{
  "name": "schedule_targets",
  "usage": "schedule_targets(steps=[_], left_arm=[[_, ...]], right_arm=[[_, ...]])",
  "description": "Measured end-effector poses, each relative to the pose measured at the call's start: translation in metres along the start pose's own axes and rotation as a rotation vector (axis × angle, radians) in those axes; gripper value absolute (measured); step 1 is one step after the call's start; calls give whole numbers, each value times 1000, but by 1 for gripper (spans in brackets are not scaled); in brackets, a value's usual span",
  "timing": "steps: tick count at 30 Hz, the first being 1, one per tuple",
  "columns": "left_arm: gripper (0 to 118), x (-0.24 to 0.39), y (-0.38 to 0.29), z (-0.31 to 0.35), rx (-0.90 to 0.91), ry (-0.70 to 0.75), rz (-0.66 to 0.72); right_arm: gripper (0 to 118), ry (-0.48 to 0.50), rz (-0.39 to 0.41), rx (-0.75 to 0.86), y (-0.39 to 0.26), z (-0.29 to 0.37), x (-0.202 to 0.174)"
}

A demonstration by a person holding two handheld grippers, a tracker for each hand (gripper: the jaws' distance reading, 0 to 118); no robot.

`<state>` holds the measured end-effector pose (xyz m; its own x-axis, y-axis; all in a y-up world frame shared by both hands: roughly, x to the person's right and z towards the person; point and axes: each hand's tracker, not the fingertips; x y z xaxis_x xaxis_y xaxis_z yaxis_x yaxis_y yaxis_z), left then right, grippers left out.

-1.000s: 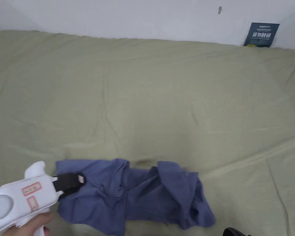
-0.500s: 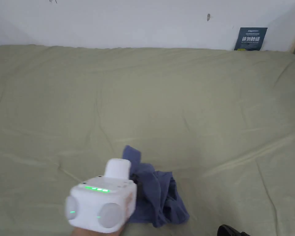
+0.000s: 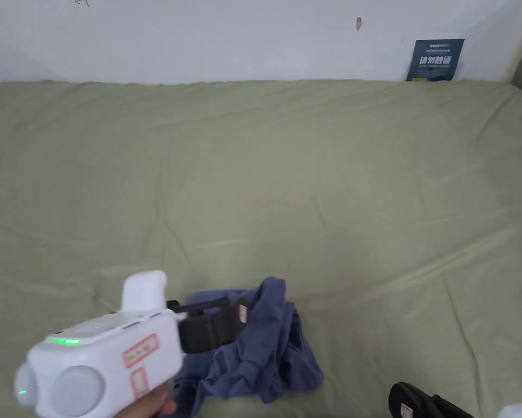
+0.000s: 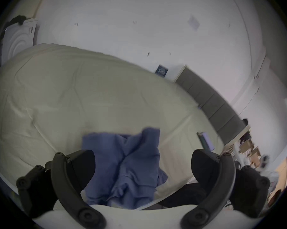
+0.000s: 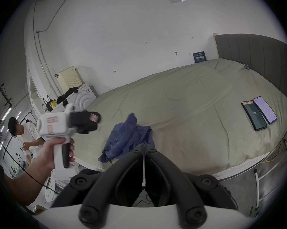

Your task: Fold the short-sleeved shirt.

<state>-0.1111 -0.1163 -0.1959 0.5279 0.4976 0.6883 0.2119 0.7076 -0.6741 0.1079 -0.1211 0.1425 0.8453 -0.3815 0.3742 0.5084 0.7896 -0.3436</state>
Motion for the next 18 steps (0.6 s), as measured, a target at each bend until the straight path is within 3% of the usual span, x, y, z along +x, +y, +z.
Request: schedule_targets(steps=[4,5,6,7,8,10,16,18], left_arm=[[114,-36,-2,7,74,64,119],[107,-44,-3,0,48,80,170],[86,-47,-8,-10,12,49,224],[34,-51,-13,-22,-10,-30,272],[6,-51,-19,-37,-38,-39,310],[6,-41,-34,-69,-105,44,276],[6,-6,-79,-139,-291,-227,388],[6,-4,-86,-147,-301,-162,384]], right_arm=[[3,4,-5,-23,-5,-7,-4],[3,6,-5,-29,-6,-8,-5],[3,8,-7,-35,-6,-10,-6],[3,9,-8,-40,-6,-11,-7],[3,8,-10,-44,-5,-12,-8],[3,12,-15,-47,-3,-12,-9],[3,8,16,-66,9,-16,-10],[3,12,23,-95,12,-23,-11]])
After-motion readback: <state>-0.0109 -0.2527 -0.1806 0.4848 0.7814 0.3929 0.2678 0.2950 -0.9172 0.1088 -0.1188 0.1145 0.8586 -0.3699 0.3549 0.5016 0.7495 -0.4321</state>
